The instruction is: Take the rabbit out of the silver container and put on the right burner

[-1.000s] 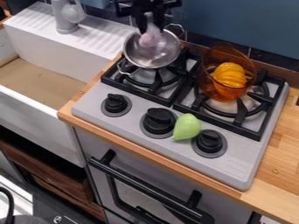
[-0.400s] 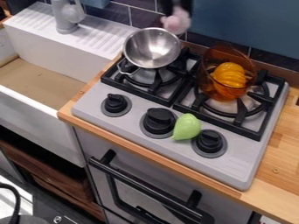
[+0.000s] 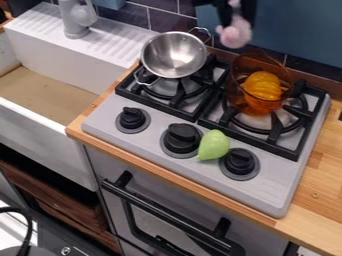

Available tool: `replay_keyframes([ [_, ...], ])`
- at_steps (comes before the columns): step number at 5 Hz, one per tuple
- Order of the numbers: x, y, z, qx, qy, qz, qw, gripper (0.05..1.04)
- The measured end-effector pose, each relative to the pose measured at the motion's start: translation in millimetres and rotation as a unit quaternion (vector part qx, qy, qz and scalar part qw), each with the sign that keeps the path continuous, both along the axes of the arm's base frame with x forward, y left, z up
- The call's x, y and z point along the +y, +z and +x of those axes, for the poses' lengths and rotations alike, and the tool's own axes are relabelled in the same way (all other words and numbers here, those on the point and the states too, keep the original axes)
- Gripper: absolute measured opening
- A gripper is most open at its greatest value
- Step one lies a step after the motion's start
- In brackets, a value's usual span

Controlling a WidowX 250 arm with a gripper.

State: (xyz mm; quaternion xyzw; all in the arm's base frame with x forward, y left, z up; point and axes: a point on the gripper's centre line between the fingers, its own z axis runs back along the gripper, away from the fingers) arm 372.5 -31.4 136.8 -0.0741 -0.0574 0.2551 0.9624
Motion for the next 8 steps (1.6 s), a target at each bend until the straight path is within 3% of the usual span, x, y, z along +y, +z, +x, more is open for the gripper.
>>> replay_keyframes([
  [2,-37,-18.4,-3,-0.02,-0.018,0.021,0.9994,0.288],
  [4,-39,-35.2,6,-0.03,0.004,0.05,0.9983,0.288],
  [5,-37,-46.5,9,-0.024,0.005,0.059,0.998,0.288],
  [6,-32,-48.7,11,-0.026,0.008,0.069,0.9972,0.288],
  [7,-27,-50.0,7,-0.012,0.007,0.074,0.9972,0.288],
  [8,-25,-54.1,8,-0.003,0.009,0.082,0.9966,0.341],
])
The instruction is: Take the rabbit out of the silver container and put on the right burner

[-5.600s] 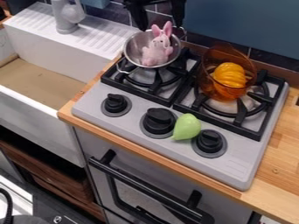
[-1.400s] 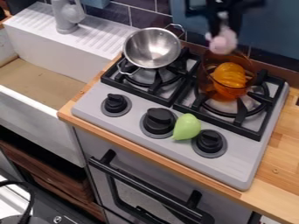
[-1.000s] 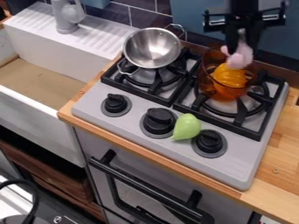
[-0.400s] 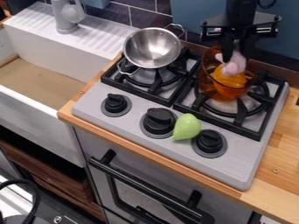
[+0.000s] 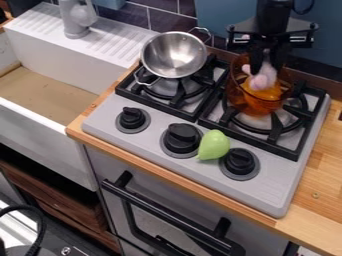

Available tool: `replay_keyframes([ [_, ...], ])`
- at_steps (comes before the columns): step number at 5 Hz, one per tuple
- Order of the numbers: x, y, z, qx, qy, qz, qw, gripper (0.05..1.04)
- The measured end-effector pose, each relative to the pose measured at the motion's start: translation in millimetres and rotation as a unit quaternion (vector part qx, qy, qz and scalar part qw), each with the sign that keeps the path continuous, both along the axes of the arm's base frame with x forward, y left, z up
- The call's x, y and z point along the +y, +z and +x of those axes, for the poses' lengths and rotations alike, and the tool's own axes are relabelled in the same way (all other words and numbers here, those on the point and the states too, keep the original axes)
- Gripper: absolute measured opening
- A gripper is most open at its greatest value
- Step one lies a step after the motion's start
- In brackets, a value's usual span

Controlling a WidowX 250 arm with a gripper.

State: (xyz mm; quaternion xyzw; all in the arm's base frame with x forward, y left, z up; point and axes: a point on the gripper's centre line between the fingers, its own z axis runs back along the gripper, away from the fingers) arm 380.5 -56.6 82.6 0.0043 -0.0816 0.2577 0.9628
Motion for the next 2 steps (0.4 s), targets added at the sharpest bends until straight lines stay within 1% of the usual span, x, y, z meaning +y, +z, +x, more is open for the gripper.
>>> replay_keyframes([
  [1,0.7,0.9,-1.9,0.01,-0.012,0.005,0.9999,0.623],
  [2,1.6,5.8,-2.8,0.02,-0.007,0.0,0.9998,0.907],
])
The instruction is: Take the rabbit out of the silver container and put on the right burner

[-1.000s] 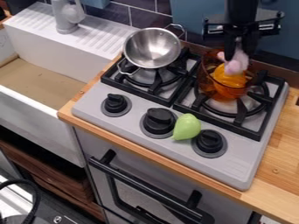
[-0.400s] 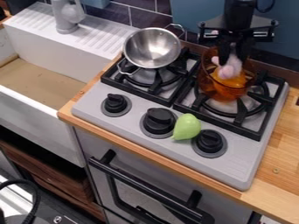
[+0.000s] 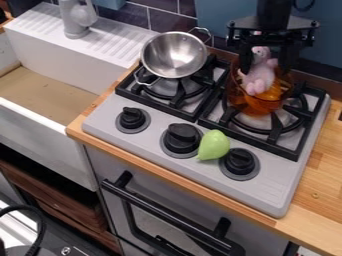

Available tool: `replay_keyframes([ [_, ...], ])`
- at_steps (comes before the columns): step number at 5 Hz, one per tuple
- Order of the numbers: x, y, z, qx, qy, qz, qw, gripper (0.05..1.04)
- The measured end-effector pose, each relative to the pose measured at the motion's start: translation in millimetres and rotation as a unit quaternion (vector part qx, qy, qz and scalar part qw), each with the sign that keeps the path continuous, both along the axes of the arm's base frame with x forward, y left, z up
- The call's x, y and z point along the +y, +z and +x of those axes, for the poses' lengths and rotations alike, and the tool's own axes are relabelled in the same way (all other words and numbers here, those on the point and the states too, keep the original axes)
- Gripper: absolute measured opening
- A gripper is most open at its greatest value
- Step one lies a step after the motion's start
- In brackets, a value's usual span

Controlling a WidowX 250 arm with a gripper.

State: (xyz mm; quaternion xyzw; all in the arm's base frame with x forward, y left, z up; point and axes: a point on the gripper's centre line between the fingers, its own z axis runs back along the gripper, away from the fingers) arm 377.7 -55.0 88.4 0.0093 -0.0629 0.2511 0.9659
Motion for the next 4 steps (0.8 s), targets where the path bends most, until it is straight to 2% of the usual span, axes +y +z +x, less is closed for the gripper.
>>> replay_keyframes([
  [1,1,4.3,0,0.005,0.002,-0.003,1.0,1.001],
  [3,6,9.6,-1,0.019,0.003,-0.016,0.9997,1.001],
  [4,11,15.7,-3,0.021,0.006,-0.031,0.9993,1.001],
])
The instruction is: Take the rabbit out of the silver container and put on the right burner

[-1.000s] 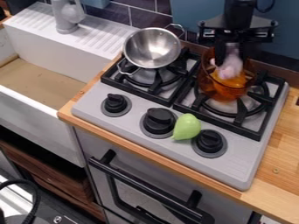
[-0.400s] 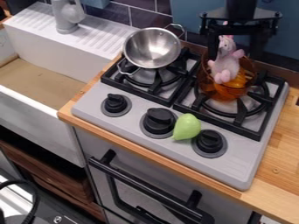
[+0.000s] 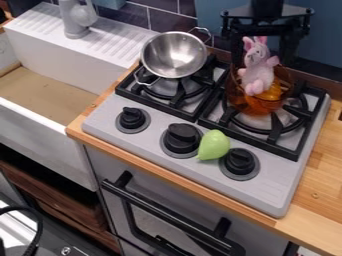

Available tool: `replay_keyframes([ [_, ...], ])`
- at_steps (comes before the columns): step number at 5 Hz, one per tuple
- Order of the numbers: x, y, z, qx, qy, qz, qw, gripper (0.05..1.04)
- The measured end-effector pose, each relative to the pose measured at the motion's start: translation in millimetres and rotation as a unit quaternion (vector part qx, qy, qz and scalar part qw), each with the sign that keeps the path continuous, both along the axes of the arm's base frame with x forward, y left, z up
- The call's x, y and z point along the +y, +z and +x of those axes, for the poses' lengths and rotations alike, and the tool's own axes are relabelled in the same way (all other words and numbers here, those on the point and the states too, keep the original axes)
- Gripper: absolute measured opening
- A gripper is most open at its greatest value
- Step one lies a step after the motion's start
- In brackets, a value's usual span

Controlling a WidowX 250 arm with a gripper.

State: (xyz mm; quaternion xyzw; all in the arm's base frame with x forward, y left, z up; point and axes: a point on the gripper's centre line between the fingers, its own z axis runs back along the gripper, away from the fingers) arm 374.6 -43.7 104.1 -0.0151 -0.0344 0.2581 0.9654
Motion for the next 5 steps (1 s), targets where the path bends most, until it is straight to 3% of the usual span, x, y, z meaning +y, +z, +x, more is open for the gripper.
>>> replay_keyframes([
  [2,23,44.7,-3,-0.027,0.008,-0.05,0.9984,1.001],
  [4,69,39.2,-2,-0.052,0.004,-0.021,0.9984,1.001],
  [5,86,39.4,-3,-0.055,-0.002,-0.021,0.9983,1.001],
])
